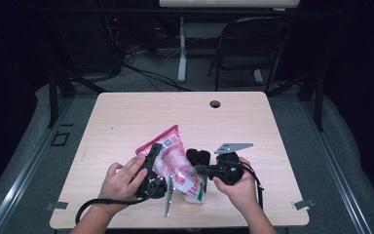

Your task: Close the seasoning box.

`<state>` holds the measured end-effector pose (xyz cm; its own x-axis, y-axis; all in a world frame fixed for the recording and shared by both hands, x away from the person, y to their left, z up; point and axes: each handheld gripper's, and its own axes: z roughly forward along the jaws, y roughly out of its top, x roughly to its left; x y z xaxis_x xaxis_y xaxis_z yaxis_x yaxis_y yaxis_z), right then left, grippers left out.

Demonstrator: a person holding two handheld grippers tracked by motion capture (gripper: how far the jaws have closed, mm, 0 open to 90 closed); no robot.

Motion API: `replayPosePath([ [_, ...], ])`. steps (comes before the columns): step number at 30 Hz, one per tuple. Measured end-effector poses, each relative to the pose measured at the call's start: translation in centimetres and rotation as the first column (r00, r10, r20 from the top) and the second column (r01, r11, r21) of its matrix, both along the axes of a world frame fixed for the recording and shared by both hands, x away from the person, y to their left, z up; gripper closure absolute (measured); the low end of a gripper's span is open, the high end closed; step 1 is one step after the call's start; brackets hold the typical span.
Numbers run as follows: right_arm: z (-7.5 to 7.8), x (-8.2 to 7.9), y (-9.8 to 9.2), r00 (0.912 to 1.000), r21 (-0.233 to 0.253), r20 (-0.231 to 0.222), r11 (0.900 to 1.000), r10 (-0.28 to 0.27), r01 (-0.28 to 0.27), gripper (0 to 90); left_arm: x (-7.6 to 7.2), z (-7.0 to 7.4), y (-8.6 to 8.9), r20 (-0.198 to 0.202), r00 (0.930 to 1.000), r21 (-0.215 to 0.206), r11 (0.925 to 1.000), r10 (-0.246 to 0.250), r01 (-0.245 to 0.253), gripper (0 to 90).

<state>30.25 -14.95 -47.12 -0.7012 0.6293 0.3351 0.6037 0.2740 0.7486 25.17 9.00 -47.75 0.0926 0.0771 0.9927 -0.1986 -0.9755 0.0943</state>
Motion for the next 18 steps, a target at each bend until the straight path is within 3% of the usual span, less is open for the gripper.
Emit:
replayPosePath([
  [18, -0.07, -0.02, 0.17, 1.0, 0.003, 0.003, 1.0, 0.003, -0.003, 90.0, -0.15, 0.12, 0.03, 0.004, 1.0, 0.002, 1.0, -0.004, 0.004, 63.9],
])
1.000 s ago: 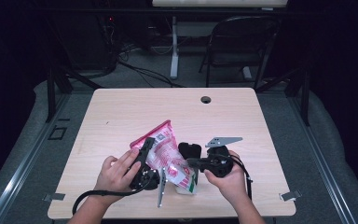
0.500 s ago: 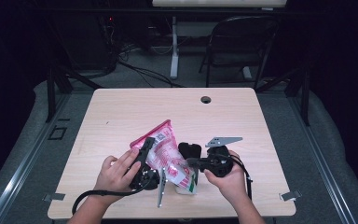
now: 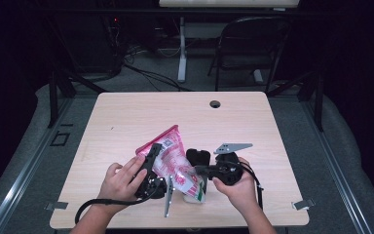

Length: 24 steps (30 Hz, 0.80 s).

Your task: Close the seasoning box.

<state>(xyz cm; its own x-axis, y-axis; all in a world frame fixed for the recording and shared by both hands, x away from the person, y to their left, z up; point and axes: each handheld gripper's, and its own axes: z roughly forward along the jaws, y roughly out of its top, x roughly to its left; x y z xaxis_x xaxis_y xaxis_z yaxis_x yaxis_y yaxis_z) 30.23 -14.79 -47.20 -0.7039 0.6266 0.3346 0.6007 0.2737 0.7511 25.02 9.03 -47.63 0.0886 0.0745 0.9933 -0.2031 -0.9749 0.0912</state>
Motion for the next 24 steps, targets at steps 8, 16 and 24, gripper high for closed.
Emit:
replayPosePath([
  [8, 0.05, -0.01, -0.06, 1.0, -0.001, 0.001, 1.0, 0.003, -0.003, 90.0, -0.04, 0.06, -0.02, 0.0, 1.0, -0.003, 1.0, 0.001, -0.001, 63.9],
  [16, 0.08, -0.01, -0.08, 1.0, 0.002, 0.002, 1.0, 0.002, -0.002, 90.0, -0.09, 0.24, -0.07, 0.008, 1.0, -0.002, 1.0, -0.002, 0.002, 63.9],
  [24, 0.08, -0.02, -0.06, 1.0, 0.003, 0.002, 1.0, 0.002, -0.002, 90.0, -0.09, 0.28, -0.08, 0.006, 1.0, -0.006, 1.0, -0.007, 0.007, 63.9],
])
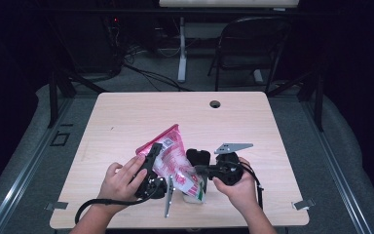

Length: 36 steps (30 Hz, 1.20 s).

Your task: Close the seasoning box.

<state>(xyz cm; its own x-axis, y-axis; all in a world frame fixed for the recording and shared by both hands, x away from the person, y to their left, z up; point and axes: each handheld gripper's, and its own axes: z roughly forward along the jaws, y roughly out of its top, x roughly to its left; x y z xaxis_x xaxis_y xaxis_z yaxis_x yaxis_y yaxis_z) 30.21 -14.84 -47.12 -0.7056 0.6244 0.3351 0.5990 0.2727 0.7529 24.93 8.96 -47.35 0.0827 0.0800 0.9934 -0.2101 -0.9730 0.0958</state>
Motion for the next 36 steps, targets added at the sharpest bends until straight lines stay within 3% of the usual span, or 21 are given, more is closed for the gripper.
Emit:
replayPosePath([
  [36, 0.25, -0.55, 0.57, 0.9999, 0.003, 0.008, 1.0, 0.008, -0.008, 90.0, -0.39, 0.83, -0.01, 0.006, 1.0, -0.001, 1.0, -0.006, 0.006, 64.1],
])
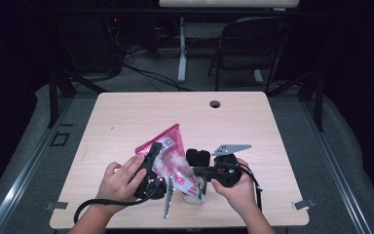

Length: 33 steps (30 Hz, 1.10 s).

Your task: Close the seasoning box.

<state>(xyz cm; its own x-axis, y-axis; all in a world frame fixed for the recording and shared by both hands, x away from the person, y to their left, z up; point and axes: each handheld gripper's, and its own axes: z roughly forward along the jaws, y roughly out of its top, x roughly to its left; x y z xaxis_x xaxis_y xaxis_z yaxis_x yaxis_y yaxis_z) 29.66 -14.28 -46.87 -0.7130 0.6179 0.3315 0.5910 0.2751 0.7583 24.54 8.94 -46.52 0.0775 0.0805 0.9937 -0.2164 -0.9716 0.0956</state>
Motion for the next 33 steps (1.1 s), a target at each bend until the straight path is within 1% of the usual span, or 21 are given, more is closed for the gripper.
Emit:
replayPosePath([
  [9, -0.05, 0.08, -0.13, 1.0, -0.012, -0.005, 1.0, 0.006, -0.006, 90.0, 0.12, -0.1, -0.1, -0.008, 1.0, -0.004, 1.0, -0.003, 0.003, 64.1],
  [11, -0.07, 0.06, -0.13, 1.0, -0.007, -0.006, 1.0, 0.004, -0.004, 90.0, 0.14, -0.03, -0.12, -0.002, 1.0, -0.001, 1.0, -0.005, 0.005, 64.1],
  [21, -0.1, -0.01, -0.19, 1.0, -0.012, -0.006, 1.0, 0.005, -0.005, 90.0, 0.23, 0.09, -0.17, -0.009, 0.9999, -0.004, 1.0, -0.008, 0.008, 64.1],
  [27, -0.04, -0.04, -0.53, 1.0, -0.008, -0.007, 1.0, 0.002, -0.002, 90.0, 0.25, 0.06, -0.2, -0.007, 0.9999, -0.002, 0.9999, -0.011, 0.011, 64.2],
  [30, -0.07, -0.07, -0.61, 1.0, -0.006, -0.009, 1.0, 0.0, 0.0, 90.0, 0.22, 0.18, -0.28, 0.003, 0.9998, 0.007, 0.9998, -0.018, 0.018, 64.2],
  [33, -0.06, -0.15, -0.69, 1.0, -0.007, -0.006, 1.0, -0.007, 0.007, 90.0, 0.17, 0.19, -0.37, 0.0, 0.9998, 0.003, 0.9998, -0.018, 0.018, 64.3],
])
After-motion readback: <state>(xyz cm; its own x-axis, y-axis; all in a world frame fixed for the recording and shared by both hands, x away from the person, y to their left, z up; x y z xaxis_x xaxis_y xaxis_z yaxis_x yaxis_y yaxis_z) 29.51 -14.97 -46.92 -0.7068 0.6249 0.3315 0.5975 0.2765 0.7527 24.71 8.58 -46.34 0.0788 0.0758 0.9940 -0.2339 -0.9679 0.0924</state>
